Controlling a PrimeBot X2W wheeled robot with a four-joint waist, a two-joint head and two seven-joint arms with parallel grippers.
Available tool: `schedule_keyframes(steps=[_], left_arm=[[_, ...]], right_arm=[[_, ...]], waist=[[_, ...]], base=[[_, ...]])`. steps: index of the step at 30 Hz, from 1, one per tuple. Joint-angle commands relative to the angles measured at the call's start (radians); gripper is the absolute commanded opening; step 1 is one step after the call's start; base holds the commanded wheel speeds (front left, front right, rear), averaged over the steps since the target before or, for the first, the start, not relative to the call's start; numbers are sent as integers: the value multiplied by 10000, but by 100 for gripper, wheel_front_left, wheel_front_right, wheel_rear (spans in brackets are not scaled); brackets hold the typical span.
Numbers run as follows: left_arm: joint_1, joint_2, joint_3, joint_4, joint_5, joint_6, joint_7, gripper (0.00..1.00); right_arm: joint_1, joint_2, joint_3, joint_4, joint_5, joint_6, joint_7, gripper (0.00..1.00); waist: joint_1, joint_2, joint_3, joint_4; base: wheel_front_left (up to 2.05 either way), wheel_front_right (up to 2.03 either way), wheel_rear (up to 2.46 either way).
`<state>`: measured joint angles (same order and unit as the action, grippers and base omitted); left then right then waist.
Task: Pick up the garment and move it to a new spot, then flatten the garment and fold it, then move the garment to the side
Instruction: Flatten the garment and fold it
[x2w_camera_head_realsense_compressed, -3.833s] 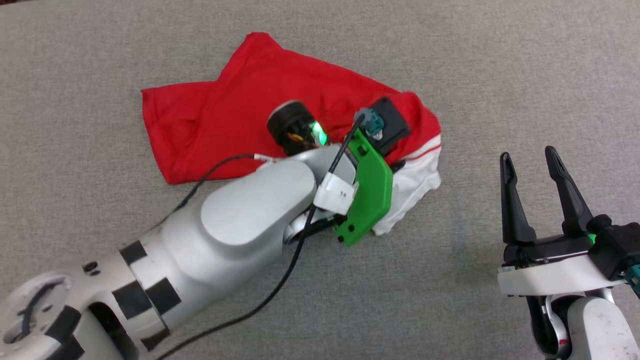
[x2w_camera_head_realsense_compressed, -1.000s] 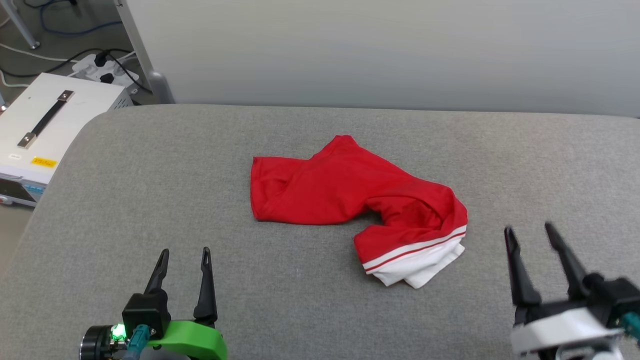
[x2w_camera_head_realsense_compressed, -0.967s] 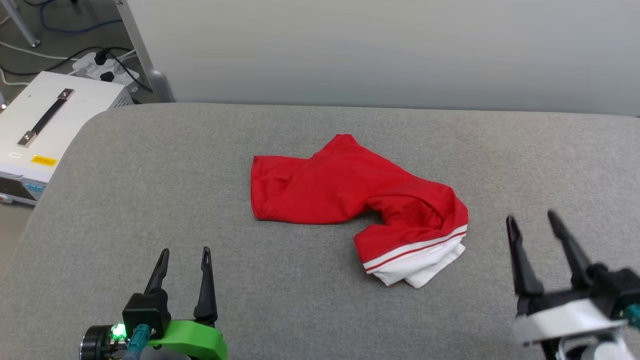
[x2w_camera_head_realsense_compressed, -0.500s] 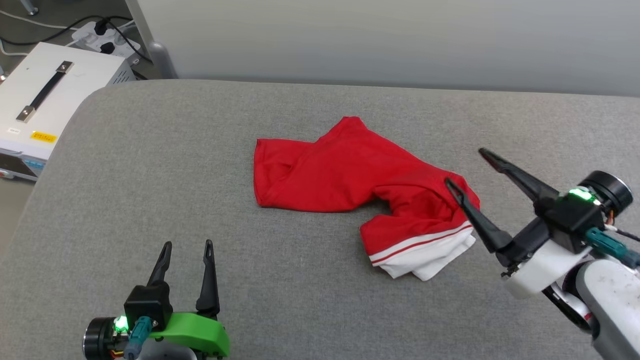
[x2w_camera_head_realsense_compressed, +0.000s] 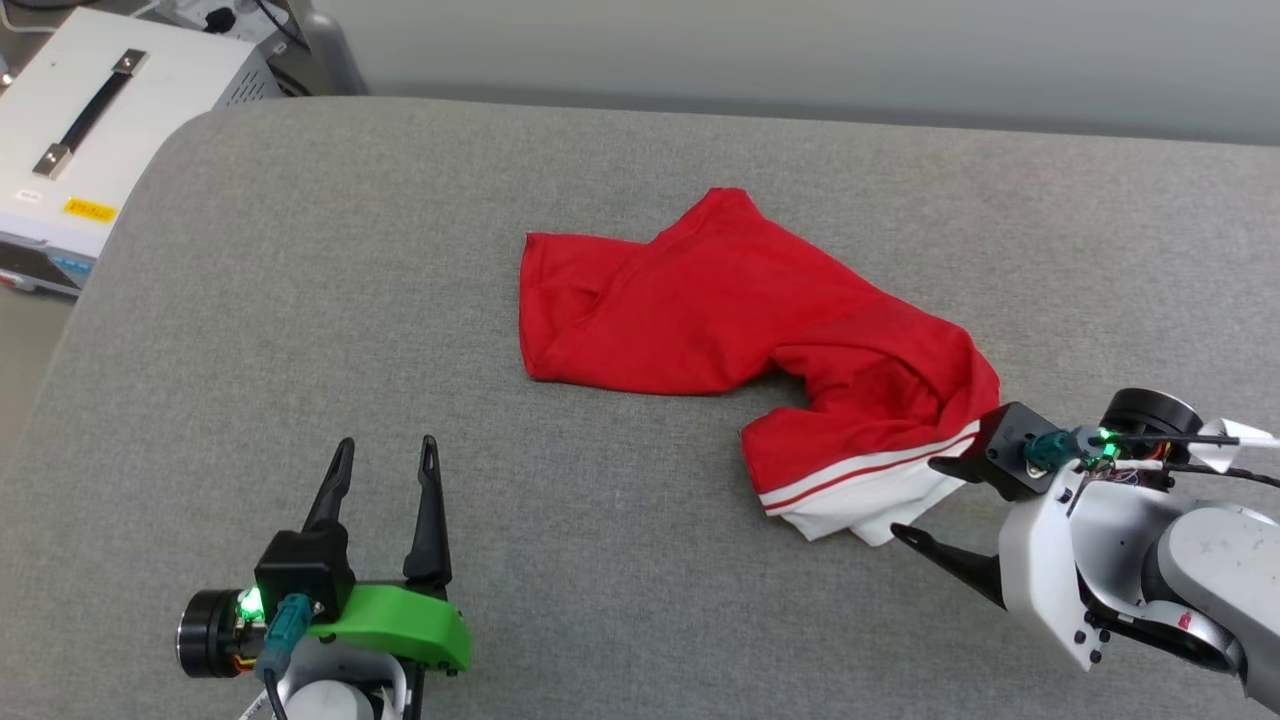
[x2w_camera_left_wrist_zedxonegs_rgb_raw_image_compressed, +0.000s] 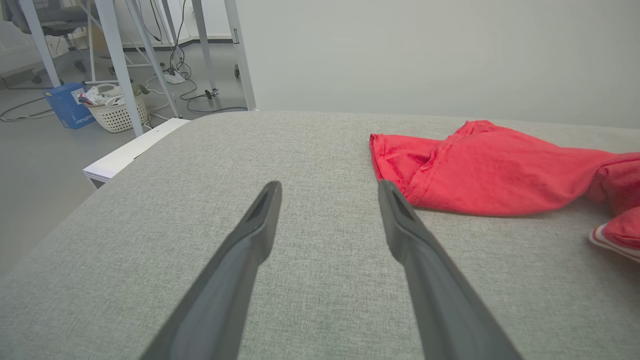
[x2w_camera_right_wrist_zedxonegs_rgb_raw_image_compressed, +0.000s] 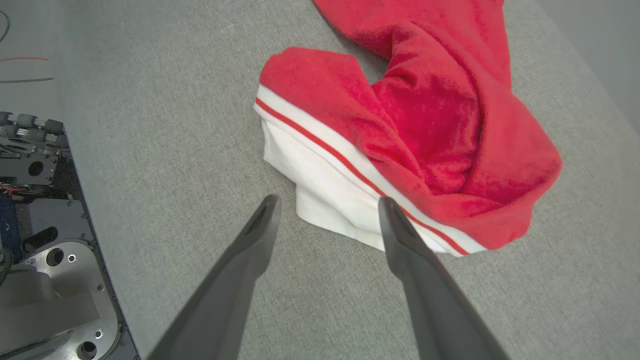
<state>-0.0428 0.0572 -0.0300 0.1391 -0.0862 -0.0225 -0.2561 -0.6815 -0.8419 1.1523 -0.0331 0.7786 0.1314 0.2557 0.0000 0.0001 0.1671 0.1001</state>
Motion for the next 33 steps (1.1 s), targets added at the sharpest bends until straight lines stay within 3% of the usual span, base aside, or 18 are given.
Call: schedule_keyframes(steps=[1,10,16,17,18,25,33], left_arm=[[-241,-57,-24,-18,7,10,-57,100],[-939,-67,-402,-50,-343,219,-57,100],[-1071,-68,-537,14,-489,401,-57,100],[-1058,-69,-529,25,-495,427,-57,100],[-1028,-69,-502,47,-496,451,-57,100],[-813,-69,-326,153,-380,412,-57,100],[-357,-69,-58,221,-151,288,-57,100]], right_arm=[[-367,-66,214,5,111,-7,351,100],[-1124,255,908,1434,876,-7,1234,100],[-756,458,1225,2301,881,-7,1589,100],[-721,507,1235,2265,971,-7,1491,26],[-731,554,1243,2236,1031,-7,1292,0],[-1393,563,1188,1631,1016,-7,181,0],[-1857,43,-124,493,1750,-7,-1441,0]], waist=[[0,-1,474,264],[0,-1,1702,843],[0,-1,1844,1006],[0,-1,1813,985],[0,-1,1751,946],[0,-1,987,546],[0,-1,19,-77]], base=[[0,0,0],[0,0,0],[0,0,0],[0,0,0],[0,0,0],[0,0,0],[0,0,0]])
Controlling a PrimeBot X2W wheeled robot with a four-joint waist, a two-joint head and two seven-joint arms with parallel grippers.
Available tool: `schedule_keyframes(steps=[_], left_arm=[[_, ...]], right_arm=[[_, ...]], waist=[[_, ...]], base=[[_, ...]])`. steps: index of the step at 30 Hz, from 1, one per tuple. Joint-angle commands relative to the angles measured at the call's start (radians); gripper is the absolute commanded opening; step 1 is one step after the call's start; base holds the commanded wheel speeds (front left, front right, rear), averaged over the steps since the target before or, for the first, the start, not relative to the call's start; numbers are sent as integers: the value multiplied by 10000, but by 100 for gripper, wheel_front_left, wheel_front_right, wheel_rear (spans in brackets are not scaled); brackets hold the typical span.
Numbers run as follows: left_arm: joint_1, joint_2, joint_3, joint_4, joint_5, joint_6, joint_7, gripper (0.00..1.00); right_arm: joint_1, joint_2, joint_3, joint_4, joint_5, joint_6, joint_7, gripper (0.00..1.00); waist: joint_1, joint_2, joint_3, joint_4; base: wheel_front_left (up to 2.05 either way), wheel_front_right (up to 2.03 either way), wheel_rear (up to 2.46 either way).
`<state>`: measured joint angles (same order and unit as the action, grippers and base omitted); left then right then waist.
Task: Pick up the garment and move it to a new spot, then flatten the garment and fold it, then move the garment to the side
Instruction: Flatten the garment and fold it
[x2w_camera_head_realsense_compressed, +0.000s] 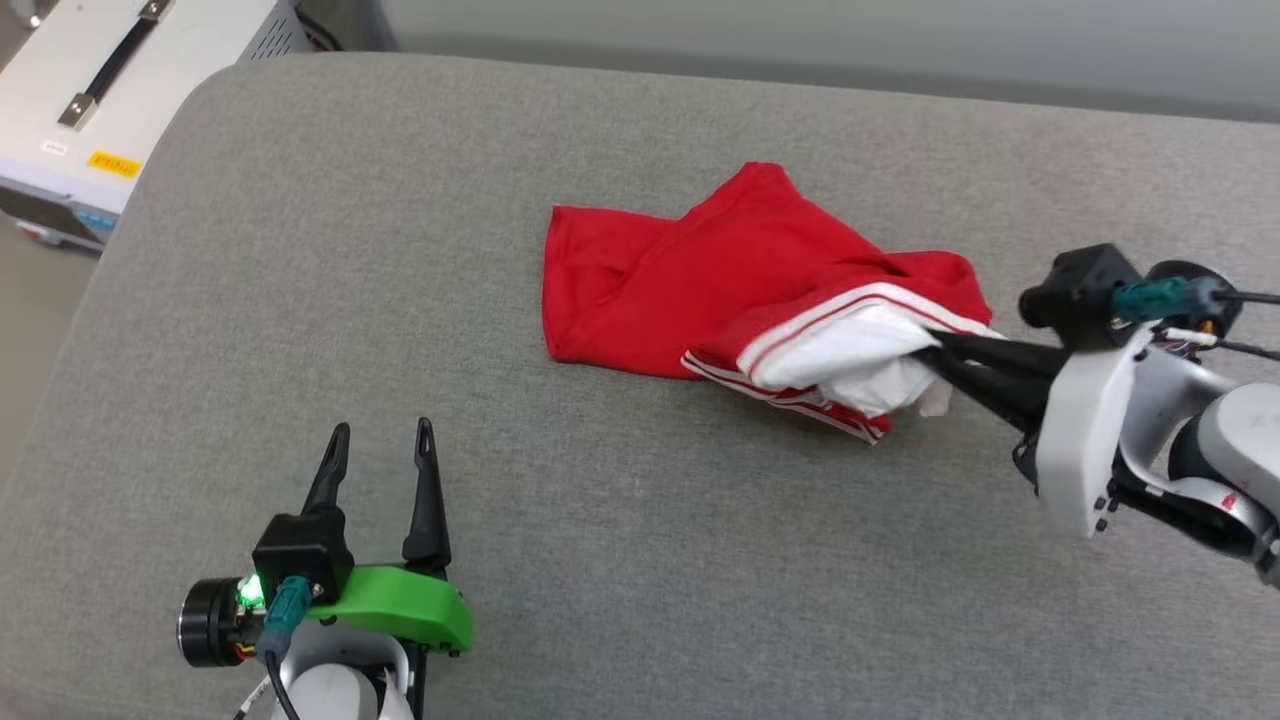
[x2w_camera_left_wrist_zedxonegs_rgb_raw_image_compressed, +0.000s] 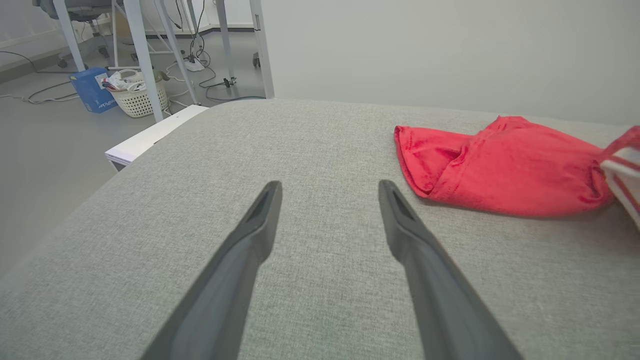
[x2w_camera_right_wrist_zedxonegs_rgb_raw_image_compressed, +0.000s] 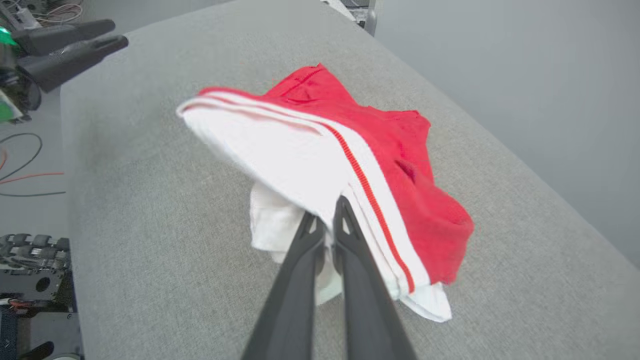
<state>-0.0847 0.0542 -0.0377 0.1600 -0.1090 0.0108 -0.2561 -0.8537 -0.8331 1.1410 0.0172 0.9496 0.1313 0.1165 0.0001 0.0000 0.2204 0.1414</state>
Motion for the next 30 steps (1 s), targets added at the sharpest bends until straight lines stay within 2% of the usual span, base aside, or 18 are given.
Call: schedule_keyframes(steps=[1,9,10,14,19,22,24,30], left_arm=[[115,-39,41,16,95,-60,-57,100],[317,-39,85,16,122,-94,-57,100],[404,-39,112,11,112,-79,-57,100],[545,-39,163,8,117,-65,-57,100],[570,-39,195,15,130,-89,-57,100],[479,-39,150,11,141,-109,-57,100],[403,-39,102,22,155,-141,-57,100],[259,-39,37,72,184,-177,-57,100]], right_arm=[[-99,-154,-217,-133,146,-6,-215,0],[867,-1204,-1746,172,551,-6,-1237,0],[1617,-1583,-2252,769,540,-6,-1604,0],[2810,-1840,-2810,1810,731,-6,-2049,0],[4202,-1851,-3275,3313,1146,-6,-2411,0],[4950,-1589,-3506,4453,1663,-6,-2519,0],[5346,-1489,-3391,5195,1608,-6,-2458,0],[6033,-594,-3132,6559,1986,-6,-2231,0]], waist=[[-1,0,-590,-565],[-1,0,-809,-893],[-1,0,-808,-981],[-1,0,-809,-1080],[-1,0,-722,-1143],[-1,0,-593,-1130],[-1,0,-505,-1082],[-1,0,-313,-968]], base=[[0,0,0],[0,0,0],[0,0,0],[0,0,0],[0,0,0],[0,0,0],[0,0,0],[0,0,0]])
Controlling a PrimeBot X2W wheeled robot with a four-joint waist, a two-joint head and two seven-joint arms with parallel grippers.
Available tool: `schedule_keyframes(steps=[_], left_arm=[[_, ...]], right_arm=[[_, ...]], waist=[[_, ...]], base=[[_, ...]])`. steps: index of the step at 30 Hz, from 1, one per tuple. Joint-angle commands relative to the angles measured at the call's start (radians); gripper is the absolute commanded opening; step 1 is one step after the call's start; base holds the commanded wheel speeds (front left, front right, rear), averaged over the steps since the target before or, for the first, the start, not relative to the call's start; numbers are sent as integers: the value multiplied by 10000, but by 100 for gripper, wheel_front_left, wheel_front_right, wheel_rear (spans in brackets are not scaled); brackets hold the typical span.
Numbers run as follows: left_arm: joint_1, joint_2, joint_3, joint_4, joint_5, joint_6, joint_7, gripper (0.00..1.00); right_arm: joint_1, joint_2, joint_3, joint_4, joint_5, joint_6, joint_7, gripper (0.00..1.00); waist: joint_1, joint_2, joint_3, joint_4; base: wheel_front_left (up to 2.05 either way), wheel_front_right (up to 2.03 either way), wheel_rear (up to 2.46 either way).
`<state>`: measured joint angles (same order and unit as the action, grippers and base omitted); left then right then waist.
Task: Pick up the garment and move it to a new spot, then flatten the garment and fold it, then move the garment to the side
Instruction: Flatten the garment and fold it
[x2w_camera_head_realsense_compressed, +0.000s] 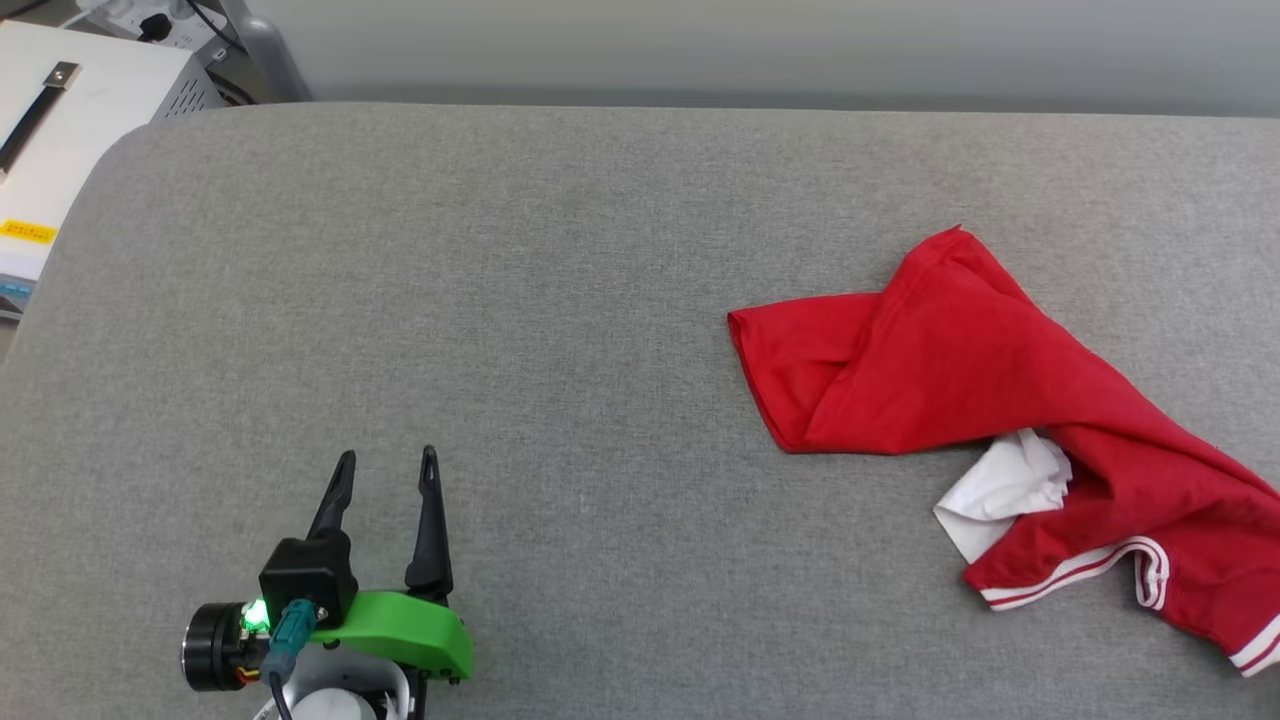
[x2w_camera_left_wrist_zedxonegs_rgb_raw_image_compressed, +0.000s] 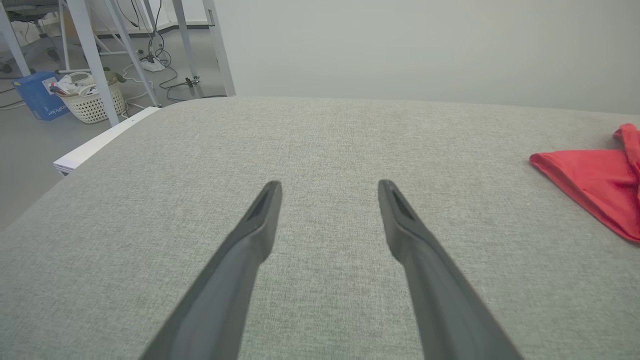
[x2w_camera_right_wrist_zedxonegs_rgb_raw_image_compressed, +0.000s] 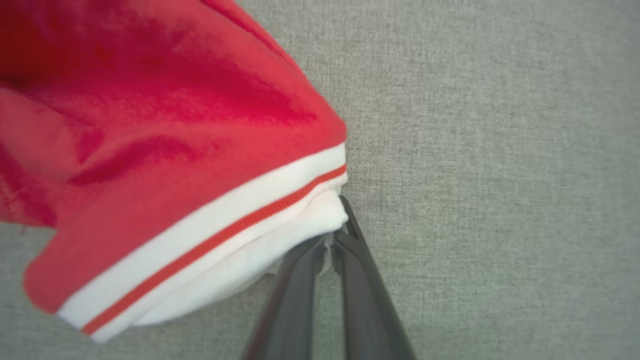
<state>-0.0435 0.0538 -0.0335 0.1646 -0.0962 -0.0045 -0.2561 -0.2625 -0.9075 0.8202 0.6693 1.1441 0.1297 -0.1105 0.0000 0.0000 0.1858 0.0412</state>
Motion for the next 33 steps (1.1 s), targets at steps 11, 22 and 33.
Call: schedule_keyframes(steps=[11,22,33], left_arm=[[132,-35,-46,65,68,59,-57,100],[321,-36,-11,-188,142,73,-57,100],[41,-36,-132,-257,155,62,-57,100]], right_arm=[[-489,-172,-1357,103,-588,10,-1487,100],[-26,-291,-5087,-3194,-3441,10,-1510,100],[-1190,626,-4174,-8467,-5619,10,904,100]], waist=[[0,0,-599,-107],[0,0,-818,-162],[0,0,-386,121]], base=[[0,0,0],[0,0,0],[0,0,0]])
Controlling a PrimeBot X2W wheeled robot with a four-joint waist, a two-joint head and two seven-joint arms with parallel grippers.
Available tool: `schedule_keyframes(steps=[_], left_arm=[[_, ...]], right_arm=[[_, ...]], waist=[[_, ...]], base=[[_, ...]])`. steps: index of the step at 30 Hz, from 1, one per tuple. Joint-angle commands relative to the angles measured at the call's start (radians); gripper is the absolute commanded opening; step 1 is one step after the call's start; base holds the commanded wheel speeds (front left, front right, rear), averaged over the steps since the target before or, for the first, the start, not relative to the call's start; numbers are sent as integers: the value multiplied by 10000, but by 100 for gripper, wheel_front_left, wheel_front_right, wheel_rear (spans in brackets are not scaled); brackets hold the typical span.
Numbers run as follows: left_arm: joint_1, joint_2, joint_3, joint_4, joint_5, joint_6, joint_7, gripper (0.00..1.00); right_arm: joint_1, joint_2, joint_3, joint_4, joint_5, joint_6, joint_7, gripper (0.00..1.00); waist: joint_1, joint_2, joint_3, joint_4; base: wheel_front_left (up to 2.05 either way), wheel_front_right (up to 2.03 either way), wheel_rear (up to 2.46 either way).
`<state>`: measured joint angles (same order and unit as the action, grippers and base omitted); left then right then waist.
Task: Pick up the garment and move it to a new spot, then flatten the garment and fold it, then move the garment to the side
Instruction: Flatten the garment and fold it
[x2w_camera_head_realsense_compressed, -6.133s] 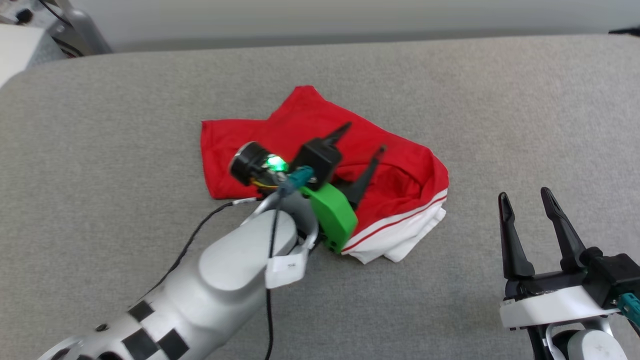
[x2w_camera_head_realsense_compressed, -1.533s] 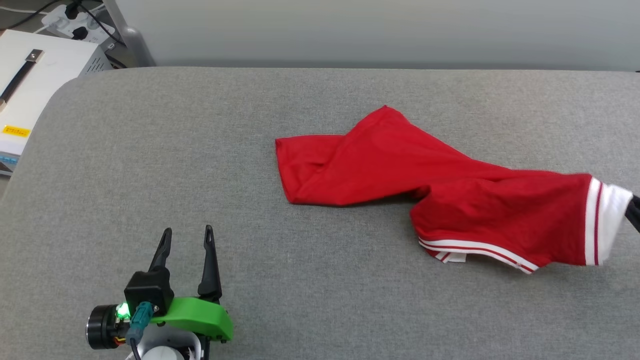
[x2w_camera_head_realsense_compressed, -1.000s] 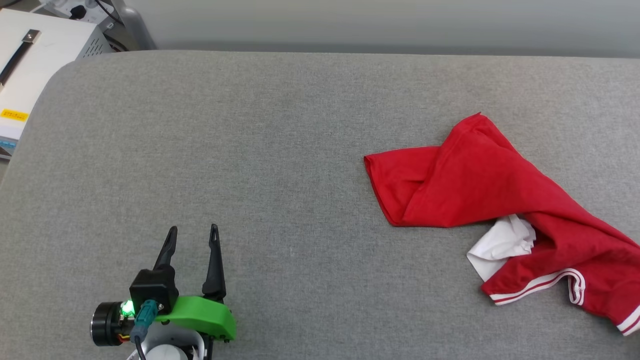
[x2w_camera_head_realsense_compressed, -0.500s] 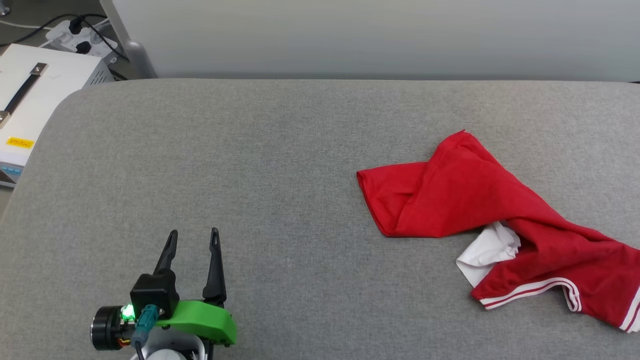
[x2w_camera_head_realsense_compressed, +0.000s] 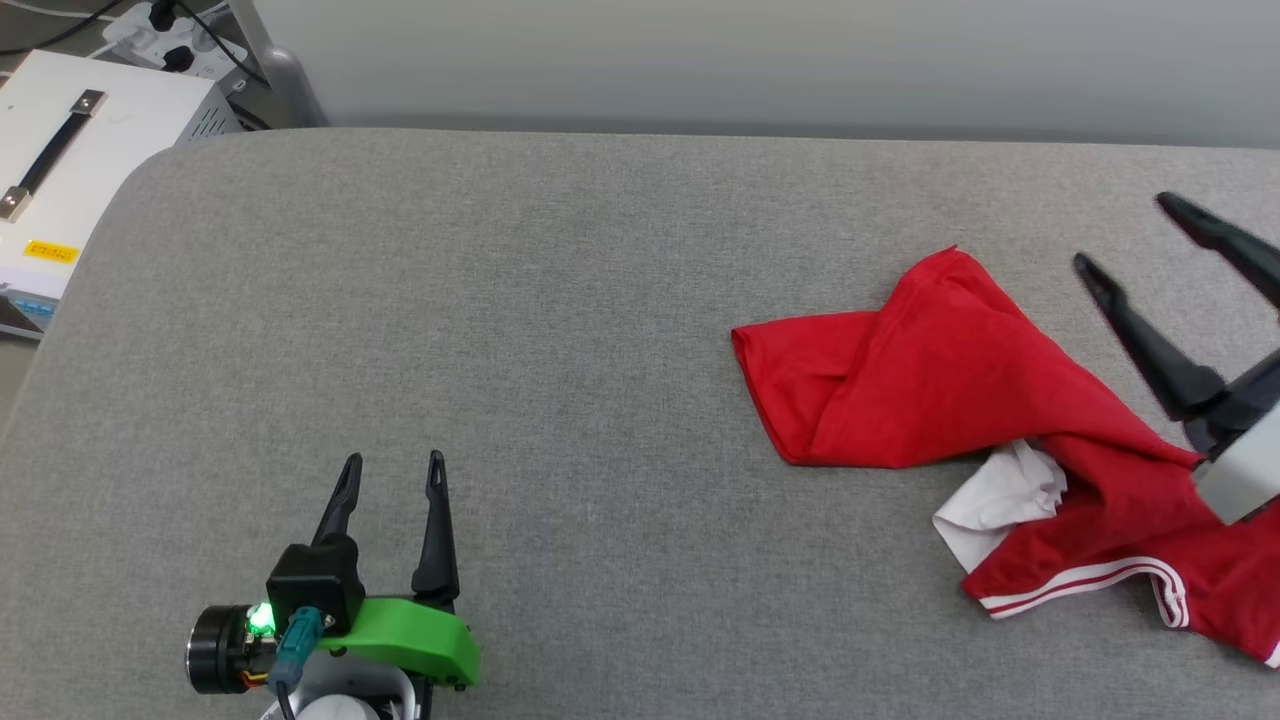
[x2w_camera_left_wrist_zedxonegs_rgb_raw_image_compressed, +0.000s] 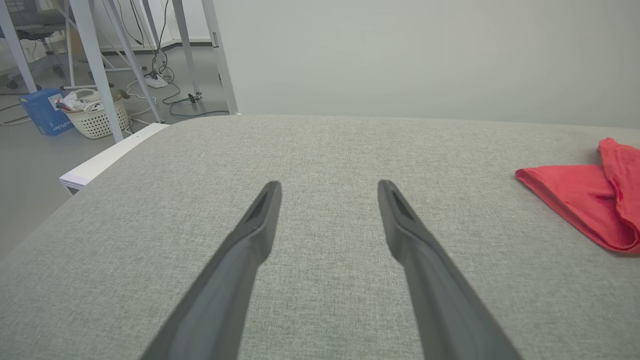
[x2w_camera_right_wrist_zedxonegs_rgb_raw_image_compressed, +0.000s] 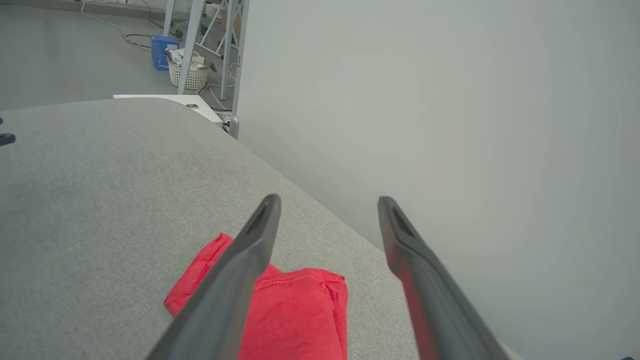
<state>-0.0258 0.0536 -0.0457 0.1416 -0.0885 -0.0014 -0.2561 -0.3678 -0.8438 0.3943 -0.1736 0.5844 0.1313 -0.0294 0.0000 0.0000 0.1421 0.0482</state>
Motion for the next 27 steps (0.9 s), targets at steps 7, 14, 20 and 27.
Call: schedule_keyframes(steps=[7,14,20,27], left_arm=[[-277,-34,-66,-90,48,86,-57,100],[-490,-34,-189,-179,-36,148,-57,100],[-813,-34,-350,-161,-133,187,-57,100],[-1056,-34,-449,-44,-179,219,-57,100]], right_arm=[[-1225,-280,2525,-90,1224,-6,3627,100],[-1869,-450,4147,477,1989,-6,6578,100],[-2208,-145,5027,1699,2271,-6,6759,100],[-2239,1,6288,3519,2378,-6,6807,100]], waist=[[0,0,214,151],[0,0,723,266],[0,0,1330,432],[0,0,1567,625]], base=[[0,0,0],[0,0,0],[0,0,0],[0,0,0]])
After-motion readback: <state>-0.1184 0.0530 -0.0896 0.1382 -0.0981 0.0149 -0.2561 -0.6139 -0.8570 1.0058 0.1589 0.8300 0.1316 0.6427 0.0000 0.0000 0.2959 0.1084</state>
